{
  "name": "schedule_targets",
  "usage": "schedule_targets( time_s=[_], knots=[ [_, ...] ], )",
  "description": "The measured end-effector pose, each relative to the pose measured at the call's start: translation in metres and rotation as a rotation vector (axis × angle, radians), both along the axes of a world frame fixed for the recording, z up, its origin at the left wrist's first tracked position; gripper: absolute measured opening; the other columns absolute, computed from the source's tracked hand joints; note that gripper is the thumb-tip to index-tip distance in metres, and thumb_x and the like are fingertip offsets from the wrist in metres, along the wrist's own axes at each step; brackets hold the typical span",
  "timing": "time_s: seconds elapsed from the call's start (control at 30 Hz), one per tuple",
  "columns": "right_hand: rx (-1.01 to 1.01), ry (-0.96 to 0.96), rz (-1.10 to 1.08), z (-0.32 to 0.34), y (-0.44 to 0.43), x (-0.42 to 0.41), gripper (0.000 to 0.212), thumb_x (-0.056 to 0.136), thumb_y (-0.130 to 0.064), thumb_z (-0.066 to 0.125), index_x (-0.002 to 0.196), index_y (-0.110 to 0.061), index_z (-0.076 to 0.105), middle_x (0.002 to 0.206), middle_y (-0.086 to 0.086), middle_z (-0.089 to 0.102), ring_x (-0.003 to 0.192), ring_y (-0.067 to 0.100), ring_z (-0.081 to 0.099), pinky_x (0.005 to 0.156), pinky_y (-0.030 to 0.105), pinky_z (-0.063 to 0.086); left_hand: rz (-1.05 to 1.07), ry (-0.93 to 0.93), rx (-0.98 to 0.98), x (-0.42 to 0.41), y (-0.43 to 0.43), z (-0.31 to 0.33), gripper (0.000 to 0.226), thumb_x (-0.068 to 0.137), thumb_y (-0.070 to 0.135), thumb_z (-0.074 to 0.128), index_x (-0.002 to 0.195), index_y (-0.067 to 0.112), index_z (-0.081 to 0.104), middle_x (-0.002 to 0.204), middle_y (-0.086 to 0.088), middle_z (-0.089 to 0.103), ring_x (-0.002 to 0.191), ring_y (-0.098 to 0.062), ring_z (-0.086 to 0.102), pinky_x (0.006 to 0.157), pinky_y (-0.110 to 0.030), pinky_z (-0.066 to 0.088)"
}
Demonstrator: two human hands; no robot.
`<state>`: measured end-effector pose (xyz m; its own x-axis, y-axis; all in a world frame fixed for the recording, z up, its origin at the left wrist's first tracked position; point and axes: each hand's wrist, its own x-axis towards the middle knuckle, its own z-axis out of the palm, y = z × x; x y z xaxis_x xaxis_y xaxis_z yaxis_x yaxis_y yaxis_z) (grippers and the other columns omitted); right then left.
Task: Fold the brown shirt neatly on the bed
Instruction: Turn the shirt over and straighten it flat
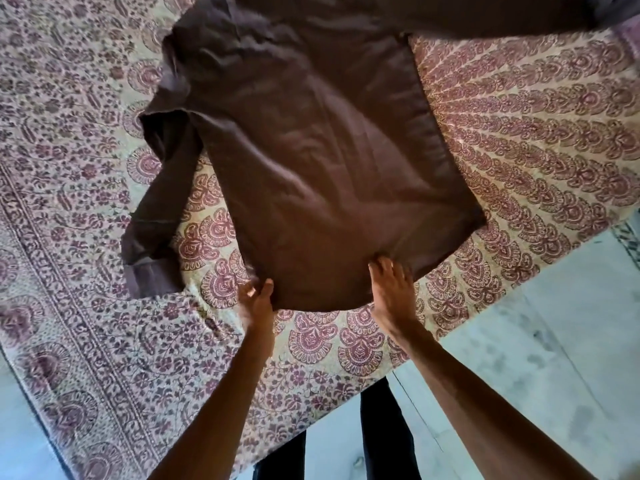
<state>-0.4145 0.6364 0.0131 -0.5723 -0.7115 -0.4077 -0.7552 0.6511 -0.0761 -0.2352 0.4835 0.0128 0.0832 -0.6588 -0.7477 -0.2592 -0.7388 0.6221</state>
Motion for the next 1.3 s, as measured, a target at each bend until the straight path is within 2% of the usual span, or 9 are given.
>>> schedule_targets(
  time_s=[0.2, 0.3, 0.37, 0.47, 0.57, 0.77, 1.03, 1.17, 1.3],
  knots=[
    [0.085, -0.004, 0.142, -0.002, 0.001, 0.019, 0.098, 0.065, -0.054, 0.074, 0.145, -0.013, 0.035, 0.153, 0.019, 0.028, 0.14, 0.039, 0.028, 0.11, 0.06, 0.025, -0.121, 0.05, 0.066, 0.015, -0.006, 0.002, 0.016, 0.094, 0.014, 0.059, 0.109, 0.017, 0.059, 0.091, 0.0, 0.065, 0.075, -0.013, 0.063, 0.053, -0.025, 0.052],
    [0.085, -0.02, 0.134, -0.005, 0.003, 0.029, 0.096, 0.067, -0.044, 0.077, 0.146, -0.01, 0.034, 0.155, 0.02, 0.026, 0.141, 0.044, 0.026, 0.107, 0.059, 0.035, -0.231, -0.088, 0.088, 0.028, -0.012, -0.013, 0.01, 0.091, 0.016, 0.063, 0.1, 0.013, 0.06, 0.094, -0.013, 0.069, 0.063, -0.023, 0.065, 0.039, -0.021, 0.048],
    [0.059, -0.043, 0.126, -0.006, 0.008, 0.03, 0.093, 0.069, -0.038, 0.076, 0.146, -0.009, 0.034, 0.155, 0.02, 0.025, 0.14, 0.045, 0.027, 0.103, 0.057, 0.041, -0.297, -0.127, 0.139, 0.036, -0.014, -0.022, 0.014, 0.092, 0.015, 0.062, 0.102, 0.008, 0.056, 0.084, -0.02, 0.067, 0.043, -0.017, 0.063, 0.033, -0.016, 0.041],
    [0.02, -0.076, 0.093, -0.003, 0.012, 0.026, 0.083, 0.075, -0.03, 0.074, 0.145, -0.01, 0.036, 0.154, 0.018, 0.029, 0.137, 0.041, 0.034, 0.099, 0.05, 0.048, -0.306, -0.07, 0.248, 0.039, -0.012, -0.02, 0.011, 0.098, 0.011, 0.052, 0.103, 0.003, 0.049, 0.043, -0.001, 0.051, 0.024, -0.004, 0.044, 0.028, -0.01, 0.029],
    [-0.024, -0.027, 0.091, -0.001, 0.01, 0.016, 0.066, 0.068, -0.017, 0.08, 0.128, -0.01, 0.052, 0.132, 0.016, 0.05, 0.113, 0.033, 0.054, 0.085, 0.043, 0.056, -0.218, -0.053, 0.238, 0.037, -0.012, -0.013, 0.024, 0.097, 0.006, 0.052, 0.075, 0.008, 0.044, 0.031, 0.003, 0.047, 0.024, -0.005, 0.045, 0.028, -0.012, 0.032],
    [-0.02, 0.184, 0.239, -0.002, -0.001, -0.001, 0.028, 0.065, -0.004, 0.066, 0.093, -0.009, 0.063, 0.095, 0.011, 0.057, 0.082, 0.031, 0.057, 0.071, 0.042, 0.049, -0.106, 0.079, 0.109, 0.037, -0.003, 0.009, 0.009, 0.095, 0.017, 0.058, 0.093, 0.008, 0.058, 0.055, 0.0, 0.069, 0.048, -0.008, 0.066, 0.047, -0.018, 0.053],
    [-0.08, 0.183, 0.023, 0.003, -0.01, -0.013, 0.028, 0.065, -0.004, 0.069, 0.091, -0.013, 0.064, 0.083, 0.006, 0.063, 0.074, 0.029, 0.058, 0.068, 0.039, 0.049, -0.03, 0.092, 0.089, 0.039, -0.002, 0.016, 0.003, 0.092, 0.013, 0.06, 0.092, 0.01, 0.061, 0.06, -0.004, 0.07, 0.053, -0.012, 0.069, 0.056, -0.026, 0.058],
    [-0.192, 0.143, 0.122, -0.003, 0.007, -0.021, 0.033, 0.064, 0.0, 0.071, 0.095, -0.013, 0.066, 0.084, 0.005, 0.066, 0.075, 0.027, 0.06, 0.068, 0.037, 0.05, -0.022, 0.082, 0.085, 0.037, 0.001, 0.018, 0.004, 0.093, 0.013, 0.058, 0.09, 0.012, 0.06, 0.078, -0.013, 0.066, 0.054, -0.011, 0.068, 0.054, -0.024, 0.058],
    [-0.24, 0.161, 0.198, -0.008, 0.025, -0.023, 0.026, 0.071, 0.002, 0.057, 0.091, -0.012, 0.067, 0.082, 0.006, 0.064, 0.073, 0.028, 0.06, 0.064, 0.037, 0.052, -0.135, -0.057, 0.115, 0.034, -0.001, 0.008, 0.012, 0.095, 0.017, 0.056, 0.088, 0.007, 0.056, 0.071, -0.015, 0.063, 0.042, -0.008, 0.06, 0.039, -0.018, 0.046]
  ],
)
